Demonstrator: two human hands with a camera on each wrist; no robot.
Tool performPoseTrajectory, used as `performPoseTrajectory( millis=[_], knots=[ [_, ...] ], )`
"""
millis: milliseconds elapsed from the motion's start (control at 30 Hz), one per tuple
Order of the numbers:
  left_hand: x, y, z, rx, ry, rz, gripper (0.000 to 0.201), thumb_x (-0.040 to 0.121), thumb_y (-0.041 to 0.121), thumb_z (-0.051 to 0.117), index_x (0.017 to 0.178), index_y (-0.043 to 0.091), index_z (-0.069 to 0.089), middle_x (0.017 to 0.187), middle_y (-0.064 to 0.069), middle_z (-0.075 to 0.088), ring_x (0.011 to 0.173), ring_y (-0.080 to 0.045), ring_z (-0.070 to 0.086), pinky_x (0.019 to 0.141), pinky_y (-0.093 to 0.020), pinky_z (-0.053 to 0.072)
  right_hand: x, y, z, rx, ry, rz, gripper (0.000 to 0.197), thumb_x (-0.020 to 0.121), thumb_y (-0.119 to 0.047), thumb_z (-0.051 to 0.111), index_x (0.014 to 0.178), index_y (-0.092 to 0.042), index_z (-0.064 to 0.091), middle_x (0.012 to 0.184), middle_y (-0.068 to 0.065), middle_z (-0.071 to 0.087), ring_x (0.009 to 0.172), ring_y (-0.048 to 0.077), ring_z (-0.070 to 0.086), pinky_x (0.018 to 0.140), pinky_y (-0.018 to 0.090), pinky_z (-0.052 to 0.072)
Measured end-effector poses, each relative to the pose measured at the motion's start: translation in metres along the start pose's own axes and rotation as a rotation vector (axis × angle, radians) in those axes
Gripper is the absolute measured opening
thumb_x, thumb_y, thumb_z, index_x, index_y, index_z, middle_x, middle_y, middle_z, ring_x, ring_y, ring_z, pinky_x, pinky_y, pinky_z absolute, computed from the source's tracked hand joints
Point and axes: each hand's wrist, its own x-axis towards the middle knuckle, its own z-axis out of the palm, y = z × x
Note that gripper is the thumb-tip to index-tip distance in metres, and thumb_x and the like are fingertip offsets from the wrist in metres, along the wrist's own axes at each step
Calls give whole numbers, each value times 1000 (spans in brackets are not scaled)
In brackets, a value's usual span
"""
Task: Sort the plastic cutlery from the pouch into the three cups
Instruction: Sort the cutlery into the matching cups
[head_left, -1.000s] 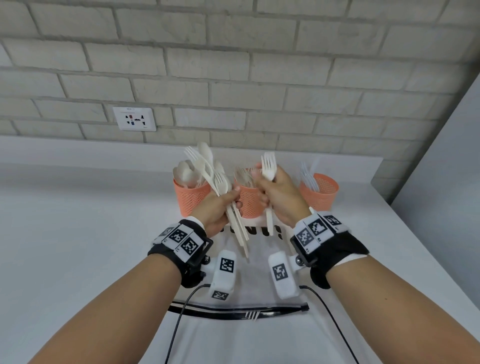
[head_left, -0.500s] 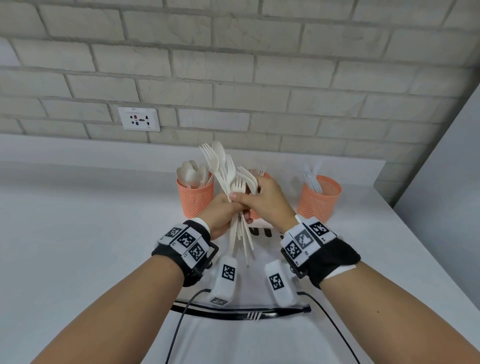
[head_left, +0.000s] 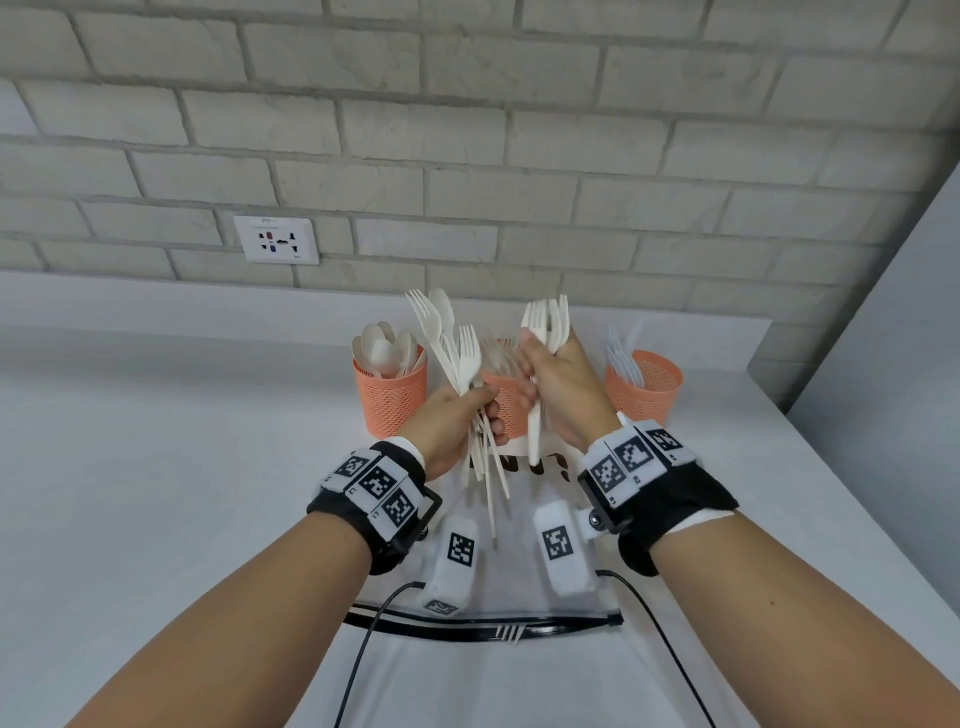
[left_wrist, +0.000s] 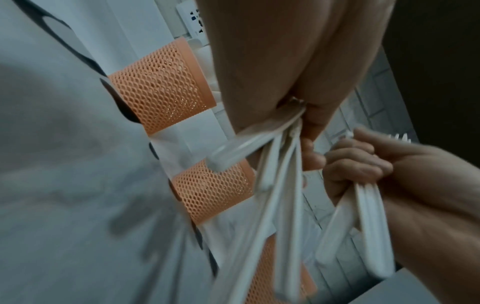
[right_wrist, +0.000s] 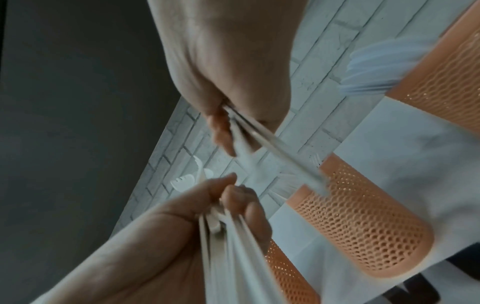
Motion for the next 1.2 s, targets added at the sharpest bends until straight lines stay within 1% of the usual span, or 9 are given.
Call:
performPoseTrajectory(
  millis=[100,200,300,467,567,667,800,967,1200],
  knots=[
    [-2,-1,6,175,98,95,15,97,11,45,88,6,55,62,-5,51,51,-14,52,52,-22,52,-14,-6,4,-98,-125,41,23,85,-18,66,101,-3,57,51,-2,60,36,11,48,37,22,41],
    [0,-5,12,361,199,189,16,95,3,44,105,2,56,59,-3,55,45,-9,52,45,-16,45,-16,-3,7,-114,-98,53,18,84,-5,64,99,3,61,40,-9,53,29,3,40,32,15,32],
    [-1,-6,14,406,193,232,18,92,2,48,109,-2,55,62,-1,57,41,-3,51,45,-17,45,-8,3,6,-52,-11,105,13,90,-13,58,95,0,61,40,-10,49,33,5,38,36,18,30],
    [-1,-4,8,309,164,202,35,84,-4,56,118,-4,48,72,-2,57,44,-1,51,50,-24,46,-4,-2,6,-132,16,111,30,95,-24,50,94,1,66,78,13,71,64,25,67,62,35,56],
    [-7,2,5,194,82,185,35,81,-12,53,113,1,51,69,-1,60,49,-5,54,50,-22,44,-2,-6,6,-63,-16,108,27,97,-21,45,89,-3,63,70,7,71,62,20,69,58,29,57],
    [-11,7,3,27,5,134,12,87,5,46,91,9,57,58,3,54,47,-9,48,49,-24,40,0,-8,5,35,-8,136,27,99,-18,42,83,-4,57,56,3,67,54,18,67,55,28,56],
    [-7,8,-5,2,113,103,18,97,14,44,79,11,45,57,0,42,43,-10,40,46,-24,40,7,-11,5,-26,55,82,31,97,-23,46,69,-11,52,50,0,53,47,12,53,54,25,49],
    [-4,10,-23,62,163,141,11,97,14,44,87,9,45,59,1,47,52,-12,48,58,-25,48,41,-27,-6,92,211,-10,9,97,-14,46,99,-6,48,58,3,45,44,10,46,49,24,43],
    [-5,17,-35,109,148,191,20,97,15,46,77,10,46,60,0,43,49,-11,43,54,-25,42,86,-15,-2,109,416,-253,10,97,-10,44,105,-5,44,67,3,49,46,1,53,52,13,46]
  ],
)
